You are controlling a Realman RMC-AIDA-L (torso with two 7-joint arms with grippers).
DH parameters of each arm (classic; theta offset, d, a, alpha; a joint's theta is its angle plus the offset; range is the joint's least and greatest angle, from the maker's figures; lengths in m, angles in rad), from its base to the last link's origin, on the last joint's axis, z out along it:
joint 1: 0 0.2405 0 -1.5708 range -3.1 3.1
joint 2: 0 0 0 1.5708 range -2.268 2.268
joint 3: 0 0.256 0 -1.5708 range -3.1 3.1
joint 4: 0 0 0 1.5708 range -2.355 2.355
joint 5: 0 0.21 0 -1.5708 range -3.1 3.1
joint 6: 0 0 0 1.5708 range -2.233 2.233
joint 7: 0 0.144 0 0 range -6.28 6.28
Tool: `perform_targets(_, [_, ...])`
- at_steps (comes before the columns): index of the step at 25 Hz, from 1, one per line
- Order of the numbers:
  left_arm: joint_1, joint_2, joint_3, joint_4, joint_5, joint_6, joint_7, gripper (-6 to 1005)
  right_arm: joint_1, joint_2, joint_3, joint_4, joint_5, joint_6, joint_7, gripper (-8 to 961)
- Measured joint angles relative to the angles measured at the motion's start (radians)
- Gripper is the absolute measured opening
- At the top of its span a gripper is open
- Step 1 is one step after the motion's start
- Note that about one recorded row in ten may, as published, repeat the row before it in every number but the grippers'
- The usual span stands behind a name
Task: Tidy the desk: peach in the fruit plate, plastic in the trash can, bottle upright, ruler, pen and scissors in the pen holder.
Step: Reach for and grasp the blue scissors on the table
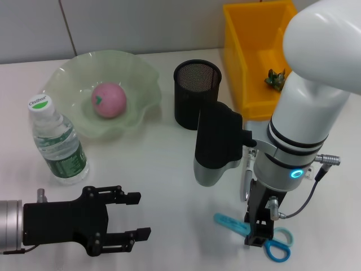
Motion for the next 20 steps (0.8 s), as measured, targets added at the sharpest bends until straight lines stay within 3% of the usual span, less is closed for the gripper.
perform_targets(9, [0.001,-0.001,0.0,0.0,-0.001,0.0,-0.001,712,0.0,0.0,-0.011,-0.006,-0.006,-0.001,0.0,414])
perform_targets(20, [0.002,-0.002,0.0,0.0,0.001,0.002,-0.001,712,-0.001,0.0,-0.024,-0.003,-0.006,0.014,0.005,397])
